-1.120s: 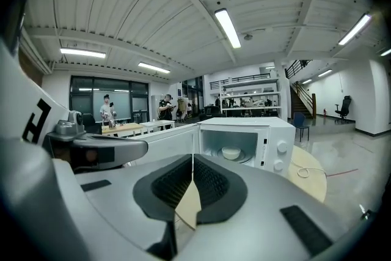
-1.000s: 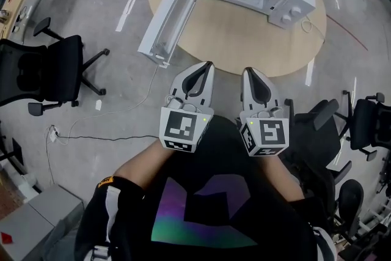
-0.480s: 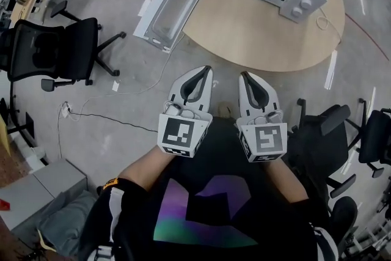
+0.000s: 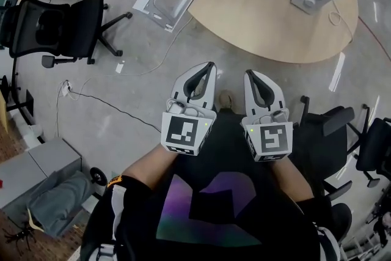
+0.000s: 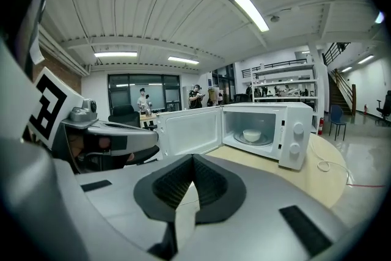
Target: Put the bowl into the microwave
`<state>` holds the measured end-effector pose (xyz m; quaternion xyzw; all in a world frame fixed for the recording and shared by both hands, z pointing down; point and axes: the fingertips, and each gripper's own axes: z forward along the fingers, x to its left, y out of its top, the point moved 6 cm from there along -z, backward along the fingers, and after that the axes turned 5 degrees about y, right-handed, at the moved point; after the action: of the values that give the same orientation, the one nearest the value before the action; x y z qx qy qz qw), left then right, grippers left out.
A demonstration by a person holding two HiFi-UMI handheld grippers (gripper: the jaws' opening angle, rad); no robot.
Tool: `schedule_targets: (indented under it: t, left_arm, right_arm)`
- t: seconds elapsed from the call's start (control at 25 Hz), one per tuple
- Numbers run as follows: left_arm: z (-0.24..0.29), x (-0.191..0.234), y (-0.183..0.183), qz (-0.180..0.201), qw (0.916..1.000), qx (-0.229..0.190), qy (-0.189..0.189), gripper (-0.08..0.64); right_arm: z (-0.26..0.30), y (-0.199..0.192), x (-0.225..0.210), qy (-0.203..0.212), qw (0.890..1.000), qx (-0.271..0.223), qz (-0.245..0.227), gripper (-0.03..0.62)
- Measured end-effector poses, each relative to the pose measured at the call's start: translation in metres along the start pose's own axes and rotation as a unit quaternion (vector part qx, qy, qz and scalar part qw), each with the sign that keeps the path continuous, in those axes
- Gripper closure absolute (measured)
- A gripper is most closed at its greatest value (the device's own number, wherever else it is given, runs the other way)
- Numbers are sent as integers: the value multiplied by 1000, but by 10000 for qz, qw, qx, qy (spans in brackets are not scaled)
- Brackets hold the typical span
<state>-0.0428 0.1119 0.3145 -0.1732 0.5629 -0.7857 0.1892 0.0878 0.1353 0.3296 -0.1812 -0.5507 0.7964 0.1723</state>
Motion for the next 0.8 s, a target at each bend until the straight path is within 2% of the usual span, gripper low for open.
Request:
schedule_targets:
  t: [0.32,0.8]
  left_arm:
    - [-5,-13,-8,43,10000,49,31,515]
    - [-9,-13,-5,80,9999,25,65,515]
  right_arm:
    - [-5,-1,5,288,9996,-28,-72,578]
    - [-7,4,7,315,9994,-90,-136,577]
